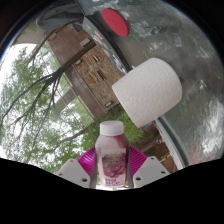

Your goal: Pour water

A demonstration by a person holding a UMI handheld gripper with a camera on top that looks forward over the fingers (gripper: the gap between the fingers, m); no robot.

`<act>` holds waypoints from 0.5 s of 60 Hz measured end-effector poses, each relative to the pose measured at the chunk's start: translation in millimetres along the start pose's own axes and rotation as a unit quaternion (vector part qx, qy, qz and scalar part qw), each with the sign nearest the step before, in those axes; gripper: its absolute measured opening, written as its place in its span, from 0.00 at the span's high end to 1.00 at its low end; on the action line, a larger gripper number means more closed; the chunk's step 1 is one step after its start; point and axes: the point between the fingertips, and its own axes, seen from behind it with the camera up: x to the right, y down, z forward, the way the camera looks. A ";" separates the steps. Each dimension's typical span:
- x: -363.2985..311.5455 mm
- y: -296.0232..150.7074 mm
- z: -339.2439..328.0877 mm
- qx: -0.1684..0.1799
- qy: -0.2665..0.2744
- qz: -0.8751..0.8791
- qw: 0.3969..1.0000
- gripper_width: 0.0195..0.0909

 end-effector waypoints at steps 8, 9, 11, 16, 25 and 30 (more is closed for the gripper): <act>-4.5 0.4 -12.7 0.005 -0.008 0.060 0.998 0.67; -4.6 0.8 -15.7 0.006 -0.006 0.064 0.998 0.67; -2.9 4.2 -20.1 0.010 -0.006 0.074 0.997 0.68; -11.0 2.8 -30.0 0.011 -0.008 0.073 0.997 0.68; -25.5 31.5 -39.9 -0.009 0.012 0.012 1.000 0.67; -53.7 56.1 -49.0 -0.046 -0.002 -0.081 0.996 0.67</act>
